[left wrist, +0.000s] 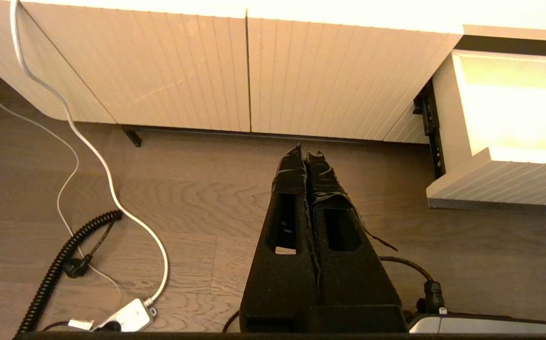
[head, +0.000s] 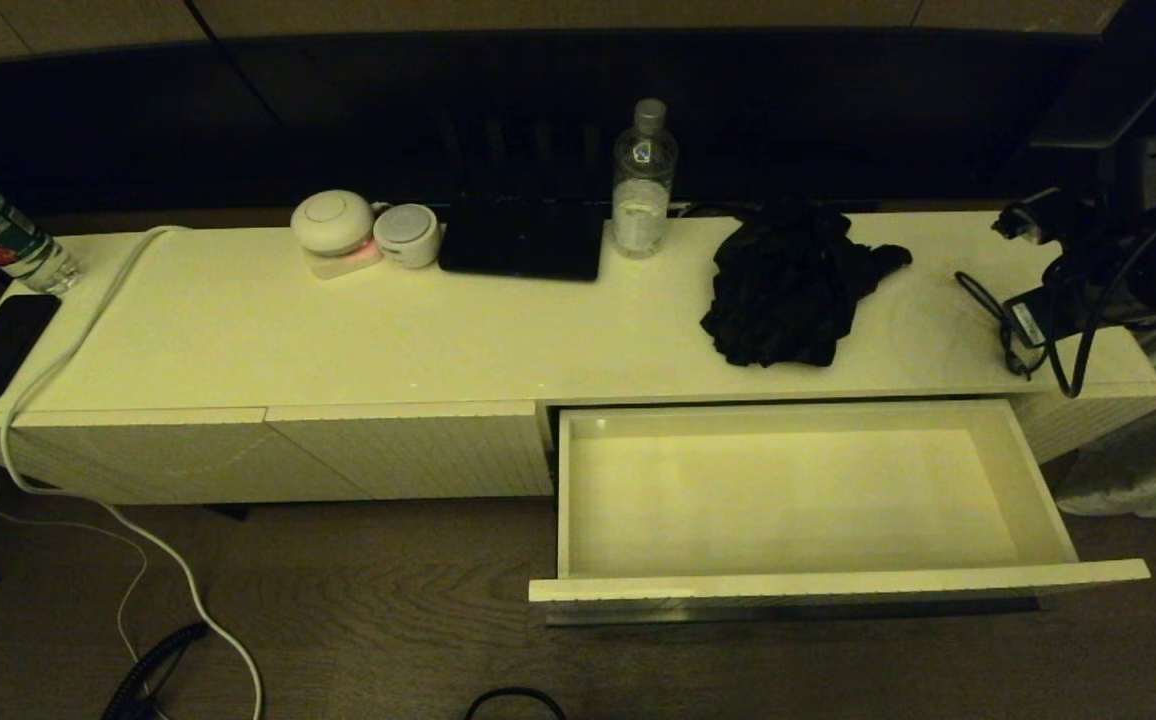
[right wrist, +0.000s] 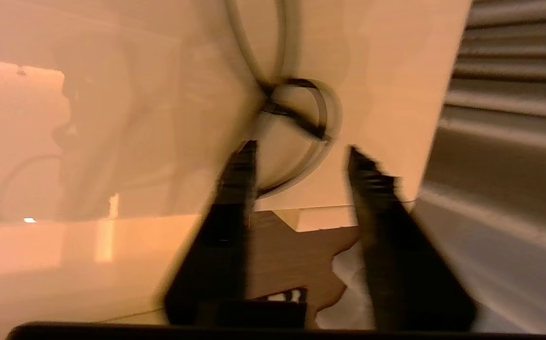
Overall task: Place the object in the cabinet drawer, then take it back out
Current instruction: Take the data cable out of the drawer and put it on the table
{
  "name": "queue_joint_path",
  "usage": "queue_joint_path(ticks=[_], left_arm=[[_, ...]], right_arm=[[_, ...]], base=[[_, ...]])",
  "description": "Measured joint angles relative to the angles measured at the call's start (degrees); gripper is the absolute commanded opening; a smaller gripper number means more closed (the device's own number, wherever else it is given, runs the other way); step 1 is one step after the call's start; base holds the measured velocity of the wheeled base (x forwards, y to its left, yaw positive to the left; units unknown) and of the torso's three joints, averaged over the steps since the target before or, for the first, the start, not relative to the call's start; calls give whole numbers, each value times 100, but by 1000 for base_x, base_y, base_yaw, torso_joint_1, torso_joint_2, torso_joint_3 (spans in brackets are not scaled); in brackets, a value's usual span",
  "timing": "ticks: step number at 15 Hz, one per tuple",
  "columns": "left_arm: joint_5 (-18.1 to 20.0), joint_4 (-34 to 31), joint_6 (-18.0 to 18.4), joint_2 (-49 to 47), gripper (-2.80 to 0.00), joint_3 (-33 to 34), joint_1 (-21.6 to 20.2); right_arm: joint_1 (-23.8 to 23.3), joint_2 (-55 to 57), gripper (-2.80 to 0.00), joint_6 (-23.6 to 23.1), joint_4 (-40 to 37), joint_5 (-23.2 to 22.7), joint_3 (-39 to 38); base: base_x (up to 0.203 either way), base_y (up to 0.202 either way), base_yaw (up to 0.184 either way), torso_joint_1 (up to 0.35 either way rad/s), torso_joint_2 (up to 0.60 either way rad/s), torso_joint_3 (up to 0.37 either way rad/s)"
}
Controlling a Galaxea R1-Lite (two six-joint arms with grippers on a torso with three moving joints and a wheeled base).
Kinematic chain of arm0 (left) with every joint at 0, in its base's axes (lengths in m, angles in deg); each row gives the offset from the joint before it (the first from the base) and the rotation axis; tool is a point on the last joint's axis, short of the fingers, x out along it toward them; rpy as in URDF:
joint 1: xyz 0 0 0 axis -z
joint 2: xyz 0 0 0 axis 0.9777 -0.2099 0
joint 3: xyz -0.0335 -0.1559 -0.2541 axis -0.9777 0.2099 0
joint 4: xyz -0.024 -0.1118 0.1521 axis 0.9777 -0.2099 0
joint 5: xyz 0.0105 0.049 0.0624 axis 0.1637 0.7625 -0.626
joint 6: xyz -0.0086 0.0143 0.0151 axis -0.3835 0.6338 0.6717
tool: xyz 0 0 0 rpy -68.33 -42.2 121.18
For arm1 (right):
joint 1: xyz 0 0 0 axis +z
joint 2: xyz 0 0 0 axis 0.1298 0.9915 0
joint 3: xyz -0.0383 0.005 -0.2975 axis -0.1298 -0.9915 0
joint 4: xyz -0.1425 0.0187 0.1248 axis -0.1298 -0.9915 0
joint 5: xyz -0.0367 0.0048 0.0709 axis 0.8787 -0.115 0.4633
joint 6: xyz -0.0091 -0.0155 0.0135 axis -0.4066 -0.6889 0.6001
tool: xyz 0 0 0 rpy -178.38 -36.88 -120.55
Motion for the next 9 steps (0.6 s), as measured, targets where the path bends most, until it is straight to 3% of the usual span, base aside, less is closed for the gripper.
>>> queue_joint_path(ticks=[5, 9], left_arm=[[2, 0, -2, 0, -280, 0, -2], [1, 0, 0, 0, -280, 0, -2]], right_arm=[[27, -40, 0, 208, -36, -6, -32], [145, -724, 0, 104, -10, -144, -707]], base=[[0, 0, 0, 0, 0, 0], [0, 0, 0, 0, 0, 0]])
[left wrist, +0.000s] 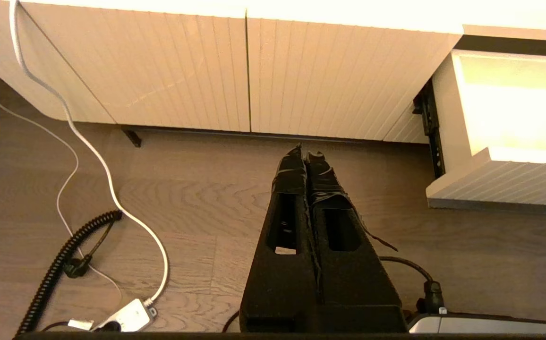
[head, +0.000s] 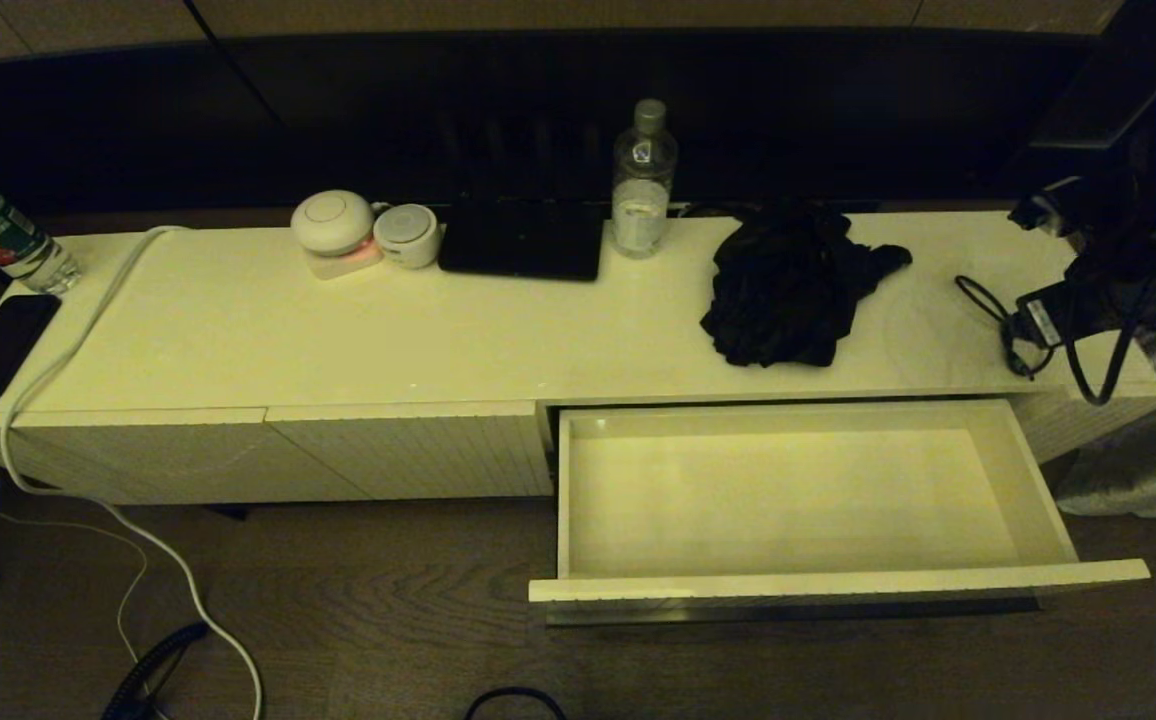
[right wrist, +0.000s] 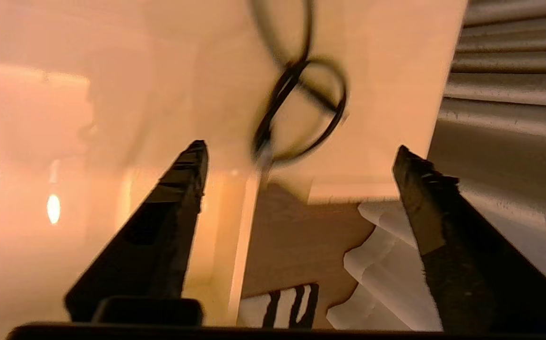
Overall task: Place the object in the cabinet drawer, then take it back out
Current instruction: Take the data cable out of the drawer and put it on the table, then close the drawer
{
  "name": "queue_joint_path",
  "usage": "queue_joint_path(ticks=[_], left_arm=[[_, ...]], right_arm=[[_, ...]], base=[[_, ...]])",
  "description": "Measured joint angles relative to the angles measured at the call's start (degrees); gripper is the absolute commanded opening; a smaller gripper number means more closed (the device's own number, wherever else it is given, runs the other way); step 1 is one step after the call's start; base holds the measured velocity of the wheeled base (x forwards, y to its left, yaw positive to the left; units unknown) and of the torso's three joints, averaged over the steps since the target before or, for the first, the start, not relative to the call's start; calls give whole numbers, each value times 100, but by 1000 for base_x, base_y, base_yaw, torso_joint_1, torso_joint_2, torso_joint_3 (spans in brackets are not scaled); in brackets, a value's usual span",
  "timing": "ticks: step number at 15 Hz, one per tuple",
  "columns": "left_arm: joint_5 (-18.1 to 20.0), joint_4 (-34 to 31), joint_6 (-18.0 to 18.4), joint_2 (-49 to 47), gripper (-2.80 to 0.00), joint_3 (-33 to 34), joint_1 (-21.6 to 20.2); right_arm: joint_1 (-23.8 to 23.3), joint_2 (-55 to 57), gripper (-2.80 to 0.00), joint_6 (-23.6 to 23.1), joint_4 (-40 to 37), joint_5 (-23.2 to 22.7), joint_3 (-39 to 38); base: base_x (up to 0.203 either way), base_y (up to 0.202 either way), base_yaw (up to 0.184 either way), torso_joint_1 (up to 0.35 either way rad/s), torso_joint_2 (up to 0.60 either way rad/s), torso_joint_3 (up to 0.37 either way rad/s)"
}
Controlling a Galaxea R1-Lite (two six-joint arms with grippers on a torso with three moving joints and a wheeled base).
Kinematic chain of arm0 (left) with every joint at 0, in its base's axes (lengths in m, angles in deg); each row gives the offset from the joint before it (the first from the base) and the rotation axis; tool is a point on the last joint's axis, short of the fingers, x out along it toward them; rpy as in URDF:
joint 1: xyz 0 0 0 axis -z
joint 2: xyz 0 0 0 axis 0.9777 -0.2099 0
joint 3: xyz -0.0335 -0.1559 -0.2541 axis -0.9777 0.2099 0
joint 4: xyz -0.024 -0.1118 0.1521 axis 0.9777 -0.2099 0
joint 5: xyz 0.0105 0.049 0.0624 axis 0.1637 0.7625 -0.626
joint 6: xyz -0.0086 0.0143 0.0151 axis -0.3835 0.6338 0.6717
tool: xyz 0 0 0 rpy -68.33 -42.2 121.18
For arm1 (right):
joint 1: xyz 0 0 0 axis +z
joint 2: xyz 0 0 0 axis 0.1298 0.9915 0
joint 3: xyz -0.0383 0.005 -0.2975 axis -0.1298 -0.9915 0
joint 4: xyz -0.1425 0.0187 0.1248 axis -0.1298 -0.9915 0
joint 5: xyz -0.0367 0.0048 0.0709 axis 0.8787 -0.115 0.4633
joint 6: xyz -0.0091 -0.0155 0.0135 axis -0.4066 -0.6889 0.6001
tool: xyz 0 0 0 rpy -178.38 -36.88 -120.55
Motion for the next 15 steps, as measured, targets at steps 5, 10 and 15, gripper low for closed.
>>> queue_joint_path(ticks=[5, 10, 15], left_arm=[[-1, 0, -2, 0, -280, 0, 0], [2, 0, 0, 0, -280, 0, 0], [-1, 0, -2, 0, -280, 0, 0]], right_arm=[[259, -1415, -280, -1078, 133, -806, -1996], [330, -2592, -280, -2566, 454, -1975, -4127], [626, -3143, -280, -3156, 809, -2736, -5651]], base=[[0, 0, 0, 0, 0, 0], [0, 0, 0, 0, 0, 0], [0, 0, 0, 0, 0, 0]])
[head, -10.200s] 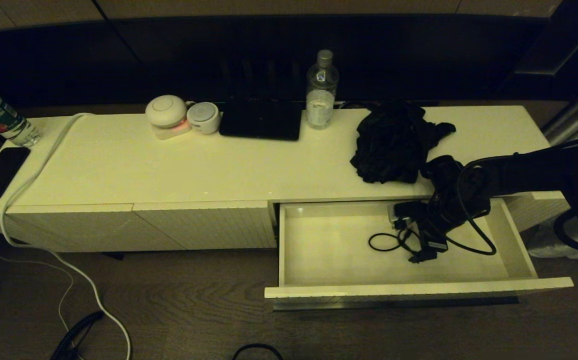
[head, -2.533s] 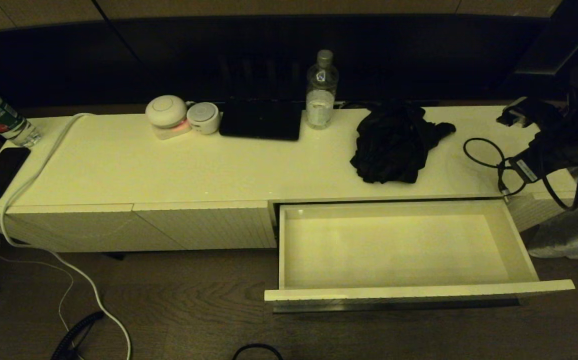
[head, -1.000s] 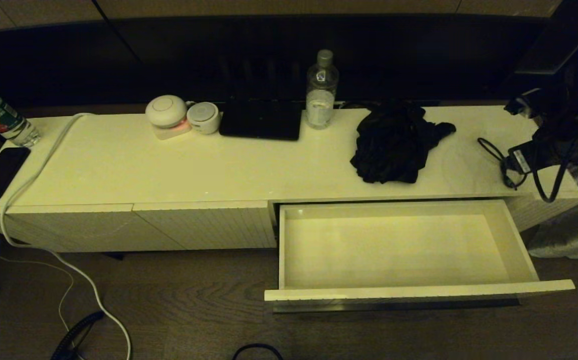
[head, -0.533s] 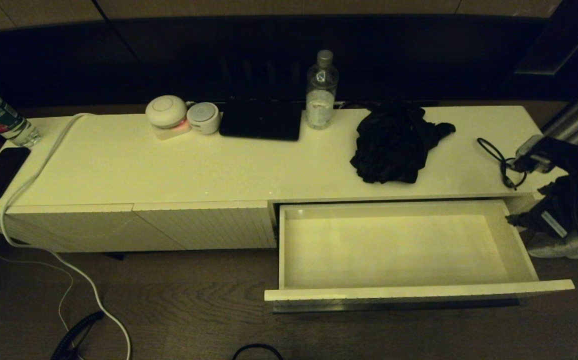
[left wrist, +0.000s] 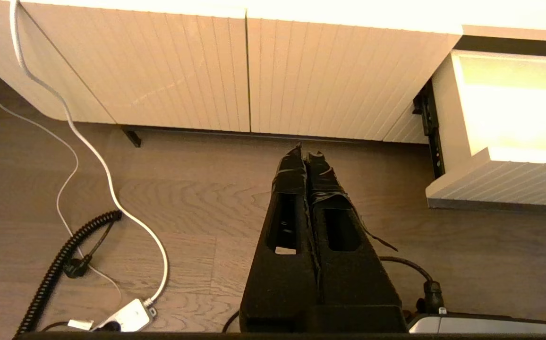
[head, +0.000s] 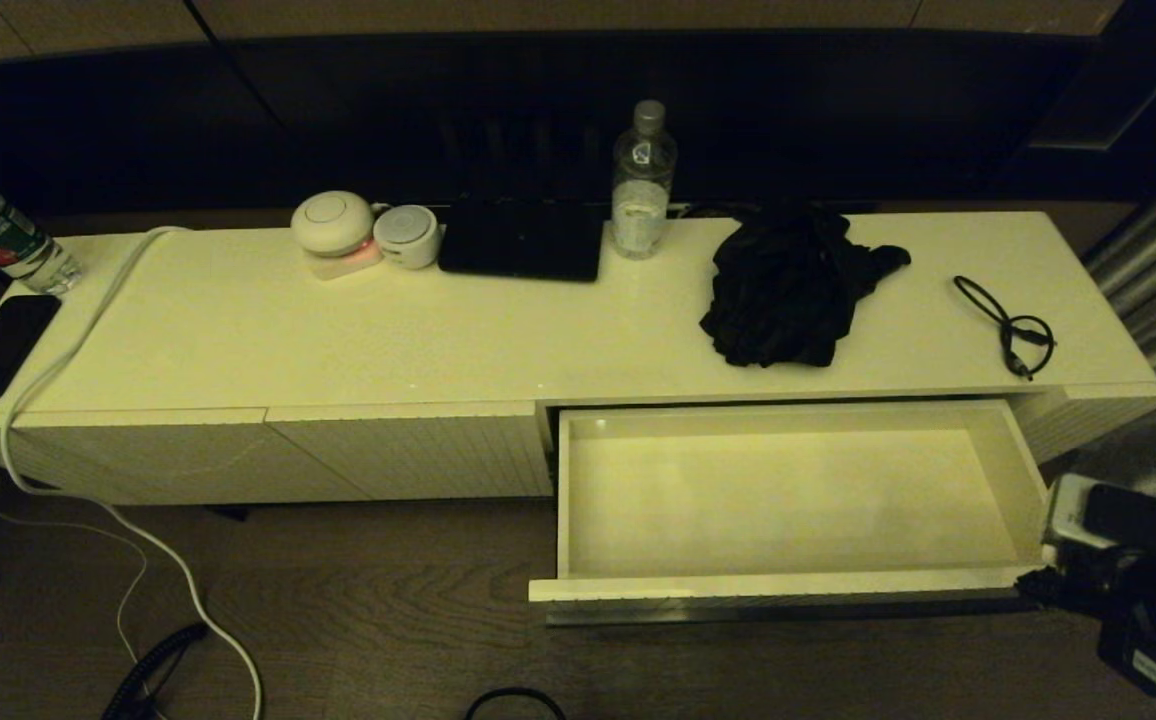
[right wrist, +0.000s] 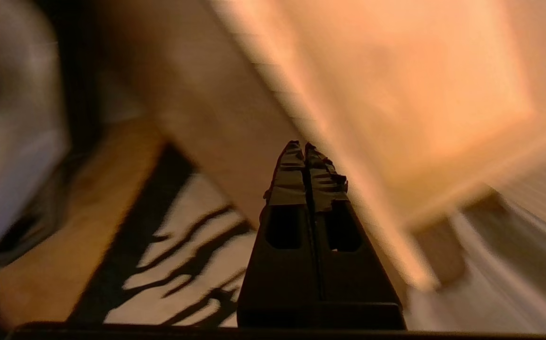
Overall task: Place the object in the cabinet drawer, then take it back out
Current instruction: Close the drawer
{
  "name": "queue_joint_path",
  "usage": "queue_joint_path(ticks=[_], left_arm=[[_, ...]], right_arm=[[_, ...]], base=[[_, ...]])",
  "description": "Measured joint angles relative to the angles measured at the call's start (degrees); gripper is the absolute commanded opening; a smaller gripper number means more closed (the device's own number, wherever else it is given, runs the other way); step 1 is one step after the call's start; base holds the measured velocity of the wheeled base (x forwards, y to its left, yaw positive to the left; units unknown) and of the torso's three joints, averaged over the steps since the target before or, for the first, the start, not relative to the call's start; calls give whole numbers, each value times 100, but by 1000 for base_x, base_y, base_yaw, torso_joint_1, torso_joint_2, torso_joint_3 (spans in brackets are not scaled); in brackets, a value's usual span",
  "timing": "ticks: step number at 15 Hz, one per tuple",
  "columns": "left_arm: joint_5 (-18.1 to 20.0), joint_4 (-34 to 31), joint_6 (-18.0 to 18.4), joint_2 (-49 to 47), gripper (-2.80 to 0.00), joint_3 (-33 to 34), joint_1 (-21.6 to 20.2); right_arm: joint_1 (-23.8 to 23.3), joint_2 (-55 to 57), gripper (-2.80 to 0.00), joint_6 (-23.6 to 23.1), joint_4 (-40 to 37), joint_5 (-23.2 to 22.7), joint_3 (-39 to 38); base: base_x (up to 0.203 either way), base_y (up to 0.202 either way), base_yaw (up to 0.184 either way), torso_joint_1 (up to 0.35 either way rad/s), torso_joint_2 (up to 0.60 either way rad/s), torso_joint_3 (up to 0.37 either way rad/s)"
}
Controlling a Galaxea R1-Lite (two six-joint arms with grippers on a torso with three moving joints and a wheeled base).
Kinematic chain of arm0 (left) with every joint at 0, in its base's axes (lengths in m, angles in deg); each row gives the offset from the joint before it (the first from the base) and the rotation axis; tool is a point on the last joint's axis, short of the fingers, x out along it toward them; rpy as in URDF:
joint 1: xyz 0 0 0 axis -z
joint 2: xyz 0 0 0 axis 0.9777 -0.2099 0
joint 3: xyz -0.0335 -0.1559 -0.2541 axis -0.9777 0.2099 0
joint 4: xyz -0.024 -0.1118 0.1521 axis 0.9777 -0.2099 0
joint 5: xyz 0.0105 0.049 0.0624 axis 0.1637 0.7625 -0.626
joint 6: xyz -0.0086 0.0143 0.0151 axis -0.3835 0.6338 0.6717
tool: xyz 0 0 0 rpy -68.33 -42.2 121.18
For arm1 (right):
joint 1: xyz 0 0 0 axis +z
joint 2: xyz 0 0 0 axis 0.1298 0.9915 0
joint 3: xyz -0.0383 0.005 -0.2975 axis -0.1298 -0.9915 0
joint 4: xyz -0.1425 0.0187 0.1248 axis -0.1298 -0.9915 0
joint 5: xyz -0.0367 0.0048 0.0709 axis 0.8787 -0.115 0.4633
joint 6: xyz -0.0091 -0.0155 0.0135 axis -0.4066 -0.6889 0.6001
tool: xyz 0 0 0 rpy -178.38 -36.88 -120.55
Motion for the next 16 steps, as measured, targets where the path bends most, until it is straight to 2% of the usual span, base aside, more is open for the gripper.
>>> queue_joint_path(ticks=[5, 8, 10, 14, 16], left_arm=[[2, 0, 2, 0, -280, 0, 0], [4, 0, 2, 0, -280, 0, 2], [2, 0, 0, 0, -280, 0, 2], [0, -1, 0, 0, -280, 0, 2], [0, -2, 0, 0, -280, 0, 0]], right_arm=[[943, -114, -280, -27, 39, -96, -911], [1210, 155, -280, -46, 177, -96, -1220], [1270, 466, -280, -49, 576, -97, -1332], [1453, 1193, -280, -7, 1880, -28, -1539], [1493, 1505, -280, 6, 2420, 182, -1563]], base=[[0, 0, 0, 0, 0, 0], [0, 0, 0, 0, 0, 0], [0, 0, 0, 0, 0, 0], [0, 0, 0, 0, 0, 0], [0, 0, 0, 0, 0, 0]])
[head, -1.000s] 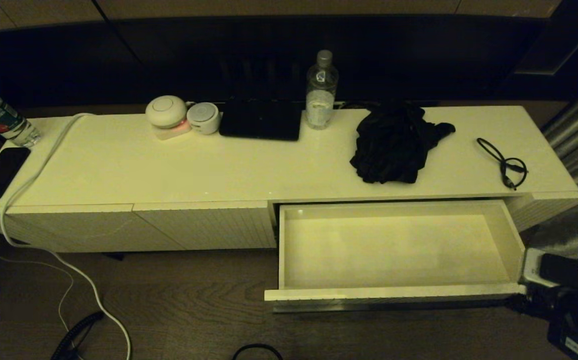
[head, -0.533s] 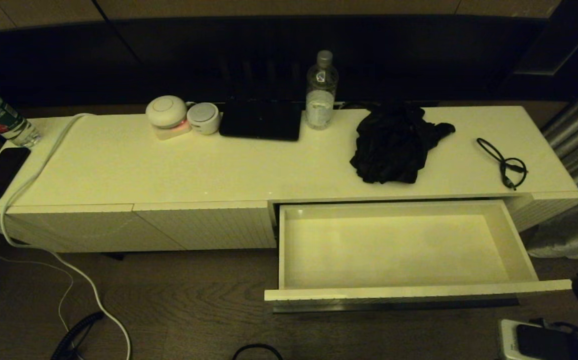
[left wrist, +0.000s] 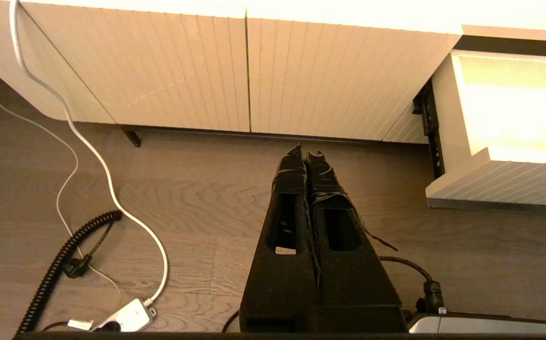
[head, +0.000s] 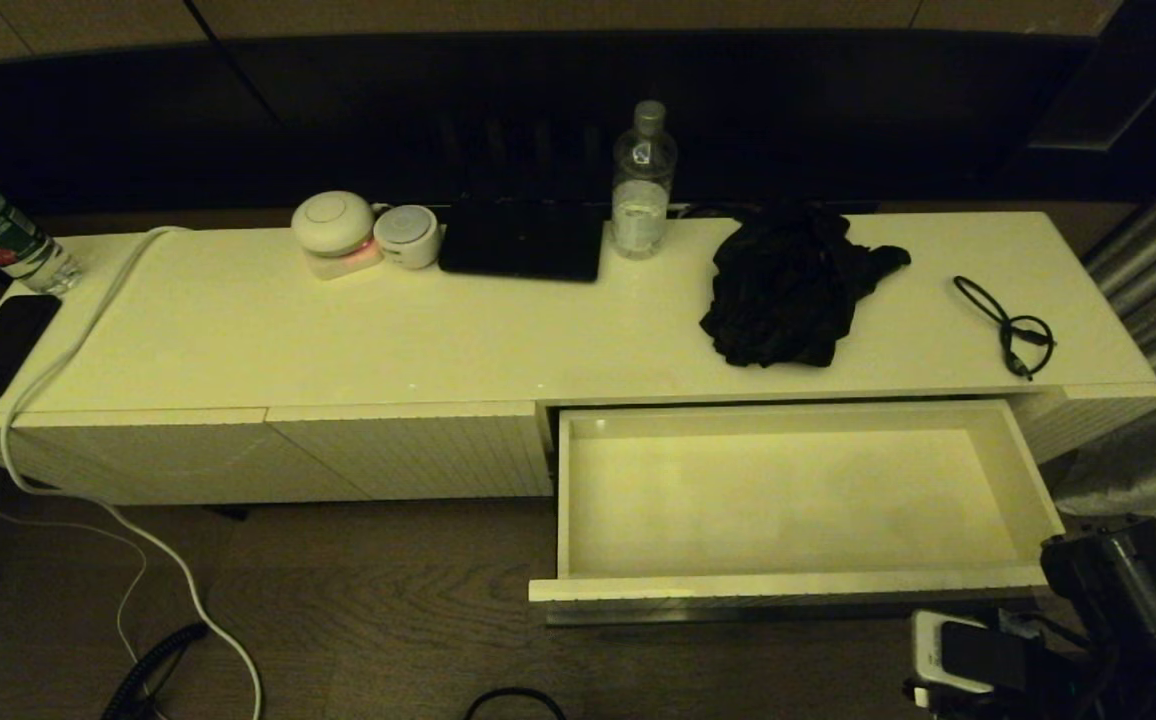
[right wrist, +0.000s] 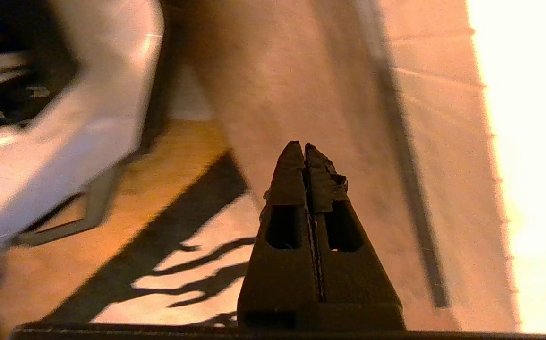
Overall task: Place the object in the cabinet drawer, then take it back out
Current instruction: Close the drawer
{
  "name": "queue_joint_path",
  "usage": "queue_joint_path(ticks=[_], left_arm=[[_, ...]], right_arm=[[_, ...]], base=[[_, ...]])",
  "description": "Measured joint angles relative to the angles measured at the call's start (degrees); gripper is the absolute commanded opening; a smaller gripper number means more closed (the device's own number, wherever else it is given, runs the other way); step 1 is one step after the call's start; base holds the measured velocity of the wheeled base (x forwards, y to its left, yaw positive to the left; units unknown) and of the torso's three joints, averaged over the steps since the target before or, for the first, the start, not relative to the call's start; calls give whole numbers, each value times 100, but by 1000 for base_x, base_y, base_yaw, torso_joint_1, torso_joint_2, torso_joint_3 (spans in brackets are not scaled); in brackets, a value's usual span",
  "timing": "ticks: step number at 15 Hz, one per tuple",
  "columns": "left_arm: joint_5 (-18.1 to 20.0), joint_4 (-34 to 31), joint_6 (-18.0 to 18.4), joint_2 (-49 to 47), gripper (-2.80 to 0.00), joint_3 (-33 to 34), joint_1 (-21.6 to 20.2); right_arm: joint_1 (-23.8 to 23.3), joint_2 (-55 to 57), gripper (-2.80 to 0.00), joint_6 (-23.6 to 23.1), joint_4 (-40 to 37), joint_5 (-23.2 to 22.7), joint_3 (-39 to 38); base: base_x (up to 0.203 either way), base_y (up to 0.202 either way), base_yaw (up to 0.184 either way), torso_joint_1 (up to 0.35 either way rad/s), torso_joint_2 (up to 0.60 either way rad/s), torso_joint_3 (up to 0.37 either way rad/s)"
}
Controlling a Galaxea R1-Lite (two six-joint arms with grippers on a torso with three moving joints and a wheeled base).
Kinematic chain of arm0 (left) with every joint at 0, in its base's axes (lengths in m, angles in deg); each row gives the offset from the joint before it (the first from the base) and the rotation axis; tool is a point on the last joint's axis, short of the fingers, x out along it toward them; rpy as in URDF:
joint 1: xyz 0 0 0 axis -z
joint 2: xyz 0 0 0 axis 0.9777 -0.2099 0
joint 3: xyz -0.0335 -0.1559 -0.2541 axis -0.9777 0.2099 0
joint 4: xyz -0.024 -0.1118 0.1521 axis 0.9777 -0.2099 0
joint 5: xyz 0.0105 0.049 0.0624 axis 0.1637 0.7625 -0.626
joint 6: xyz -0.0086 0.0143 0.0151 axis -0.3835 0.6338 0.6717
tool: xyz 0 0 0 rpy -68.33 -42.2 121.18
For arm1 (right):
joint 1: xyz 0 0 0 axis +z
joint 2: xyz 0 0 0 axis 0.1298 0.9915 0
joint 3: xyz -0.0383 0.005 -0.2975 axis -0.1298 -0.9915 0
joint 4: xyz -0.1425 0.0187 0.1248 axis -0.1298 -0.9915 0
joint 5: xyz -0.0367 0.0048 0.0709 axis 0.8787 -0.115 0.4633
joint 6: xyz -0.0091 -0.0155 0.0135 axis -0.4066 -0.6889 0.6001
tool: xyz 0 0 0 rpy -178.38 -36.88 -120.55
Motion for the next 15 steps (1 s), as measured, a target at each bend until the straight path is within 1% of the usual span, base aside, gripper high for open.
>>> queue_joint_path(ticks=[6, 11, 12, 15], left_arm=[[0, 2, 0, 0, -280, 0, 0], [0, 2, 0, 0, -280, 0, 0], [0, 2, 2, 0, -280, 0, 0], [1, 2, 0, 0, -280, 0, 0]], right_arm=[[11, 537, -280, 78, 1184, 750, 90], [-53, 873, -280, 86, 1483, 1182, 345], [-66, 945, -280, 142, 1626, 1262, 390], [-79, 1219, -280, 800, 2027, 1562, 643]], base=[[0, 0, 0, 0, 0, 0], [0, 0, 0, 0, 0, 0], [0, 0, 0, 0, 0, 0], [0, 0, 0, 0, 0, 0]])
